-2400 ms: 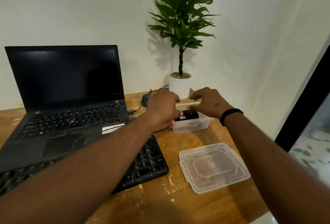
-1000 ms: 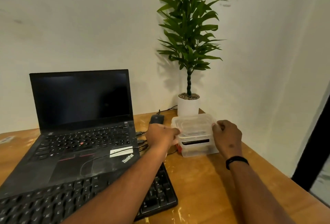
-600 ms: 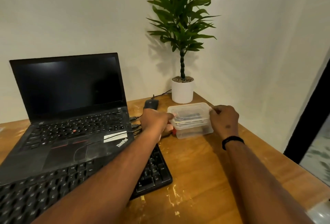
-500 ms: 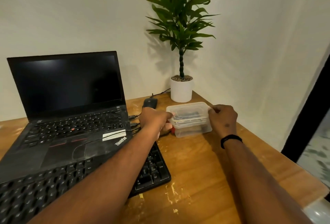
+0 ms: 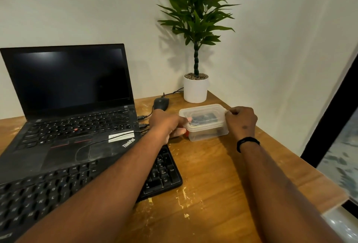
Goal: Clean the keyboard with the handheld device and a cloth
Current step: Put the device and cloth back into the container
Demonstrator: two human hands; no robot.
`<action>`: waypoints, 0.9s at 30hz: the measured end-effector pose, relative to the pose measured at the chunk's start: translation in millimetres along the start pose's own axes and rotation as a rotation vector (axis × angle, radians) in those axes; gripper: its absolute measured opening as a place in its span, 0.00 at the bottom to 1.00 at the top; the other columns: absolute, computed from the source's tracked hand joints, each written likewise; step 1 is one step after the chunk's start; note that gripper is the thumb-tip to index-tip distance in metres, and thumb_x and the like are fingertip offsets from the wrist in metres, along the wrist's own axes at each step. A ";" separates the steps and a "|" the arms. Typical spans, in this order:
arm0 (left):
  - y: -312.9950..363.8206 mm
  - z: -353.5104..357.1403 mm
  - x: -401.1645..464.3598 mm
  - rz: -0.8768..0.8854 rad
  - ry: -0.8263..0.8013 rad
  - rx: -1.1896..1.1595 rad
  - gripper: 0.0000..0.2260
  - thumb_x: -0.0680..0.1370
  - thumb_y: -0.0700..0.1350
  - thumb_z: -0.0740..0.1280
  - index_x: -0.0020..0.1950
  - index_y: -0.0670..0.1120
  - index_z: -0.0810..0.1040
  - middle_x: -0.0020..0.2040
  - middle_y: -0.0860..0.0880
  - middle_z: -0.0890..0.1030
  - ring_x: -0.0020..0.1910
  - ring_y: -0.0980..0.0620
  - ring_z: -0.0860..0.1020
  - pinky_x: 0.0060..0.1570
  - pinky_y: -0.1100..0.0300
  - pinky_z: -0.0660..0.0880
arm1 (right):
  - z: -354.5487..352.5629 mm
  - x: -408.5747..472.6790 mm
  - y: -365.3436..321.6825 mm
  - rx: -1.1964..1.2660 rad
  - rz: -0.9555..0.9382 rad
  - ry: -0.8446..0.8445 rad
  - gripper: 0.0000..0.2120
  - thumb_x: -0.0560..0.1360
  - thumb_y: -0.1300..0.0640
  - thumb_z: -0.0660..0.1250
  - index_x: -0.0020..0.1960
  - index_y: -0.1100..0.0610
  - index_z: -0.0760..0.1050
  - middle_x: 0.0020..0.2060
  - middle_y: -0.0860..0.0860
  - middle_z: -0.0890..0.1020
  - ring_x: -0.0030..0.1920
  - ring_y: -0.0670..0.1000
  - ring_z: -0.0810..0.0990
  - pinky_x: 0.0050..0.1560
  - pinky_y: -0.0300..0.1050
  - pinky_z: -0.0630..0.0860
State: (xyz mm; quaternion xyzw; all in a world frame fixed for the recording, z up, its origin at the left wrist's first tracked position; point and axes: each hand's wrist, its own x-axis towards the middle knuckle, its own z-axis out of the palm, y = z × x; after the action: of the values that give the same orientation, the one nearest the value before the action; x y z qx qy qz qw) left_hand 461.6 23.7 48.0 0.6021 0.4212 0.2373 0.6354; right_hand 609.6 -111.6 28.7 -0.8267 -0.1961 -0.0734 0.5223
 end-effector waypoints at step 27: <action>6.6 15.2 -9.9 0.483 0.240 0.616 0.29 0.69 0.42 0.82 0.67 0.45 0.75 0.63 0.45 0.79 0.57 0.44 0.81 0.52 0.50 0.81 | -2.1 -4.7 -4.4 0.096 0.068 0.018 0.13 0.78 0.59 0.70 0.61 0.61 0.81 0.57 0.56 0.83 0.47 0.50 0.78 0.56 0.46 0.77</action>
State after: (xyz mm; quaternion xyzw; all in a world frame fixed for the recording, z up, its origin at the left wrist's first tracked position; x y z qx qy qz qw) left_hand 470.2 8.1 55.7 0.8140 0.3901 0.3108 0.2976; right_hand 603.7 -113.0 31.7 -0.8063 -0.1664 -0.0536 0.5651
